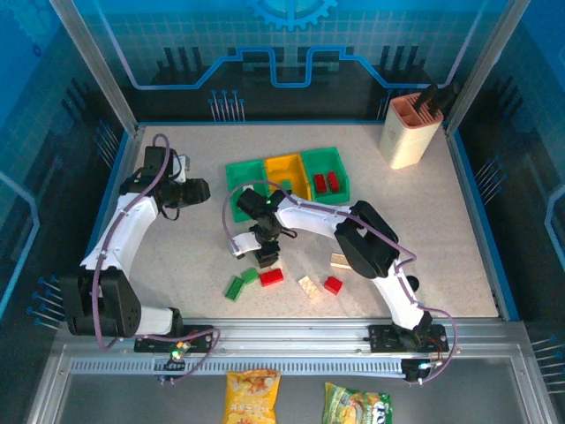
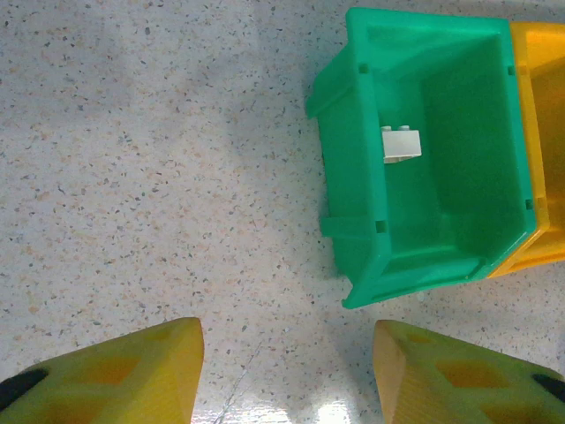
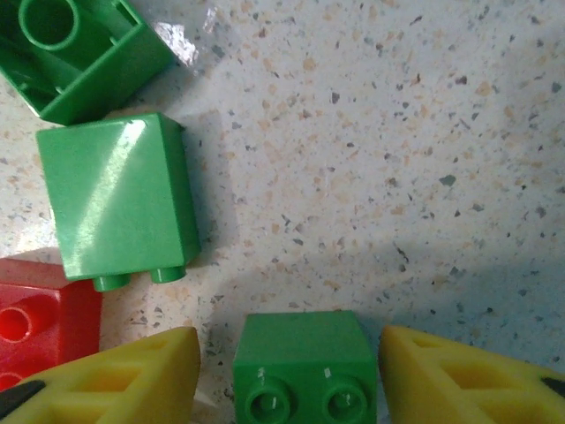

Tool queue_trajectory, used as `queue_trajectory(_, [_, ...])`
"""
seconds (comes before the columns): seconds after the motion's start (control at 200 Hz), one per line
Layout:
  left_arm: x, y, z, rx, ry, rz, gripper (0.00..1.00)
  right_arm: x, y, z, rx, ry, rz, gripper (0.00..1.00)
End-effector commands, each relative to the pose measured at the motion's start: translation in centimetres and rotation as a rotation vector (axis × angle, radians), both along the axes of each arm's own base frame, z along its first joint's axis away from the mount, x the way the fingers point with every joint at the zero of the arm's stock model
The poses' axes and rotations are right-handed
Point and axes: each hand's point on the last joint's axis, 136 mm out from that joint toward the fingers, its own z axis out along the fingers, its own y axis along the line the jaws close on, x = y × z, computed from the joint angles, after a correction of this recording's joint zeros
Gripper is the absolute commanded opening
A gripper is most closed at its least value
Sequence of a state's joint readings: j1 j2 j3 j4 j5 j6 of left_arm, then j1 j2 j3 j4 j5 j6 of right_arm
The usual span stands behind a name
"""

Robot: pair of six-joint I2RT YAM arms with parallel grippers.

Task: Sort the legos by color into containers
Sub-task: Pick up the lego from the center of the table.

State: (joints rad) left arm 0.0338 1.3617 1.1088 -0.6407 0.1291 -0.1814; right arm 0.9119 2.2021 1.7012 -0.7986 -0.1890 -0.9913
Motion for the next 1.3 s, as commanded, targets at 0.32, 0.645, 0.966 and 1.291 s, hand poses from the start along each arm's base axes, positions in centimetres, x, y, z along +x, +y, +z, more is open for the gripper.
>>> queue_trajectory(0.32, [0.0, 0.0, 0.8, -0.019, -0.032, -0.001, 0.54, -0.7, 0.7, 0.1, 0.006, 0.016, -0.004, 0.44])
queue_trajectory(0.645, [0.0, 0.0, 0.6, -0.019, -0.027, 0.000, 0.54, -0.5, 1.0, 1.7, 0.033, 0.023, -0.018, 0.36])
queue_trajectory(0.966, [0.1, -0.1, 0.5, -0.023, -0.022, -0.003, 0.54, 2.2, 1.2, 4.2, 0.103, 0.015, -0.229, 0.34])
queue_trajectory(1.291, [0.2, -0.1, 0.6, -0.023, -0.024, -0.003, 0.54, 6.0, -1.7, 7.7, 0.129, 0.067, -0.692, 0.32])
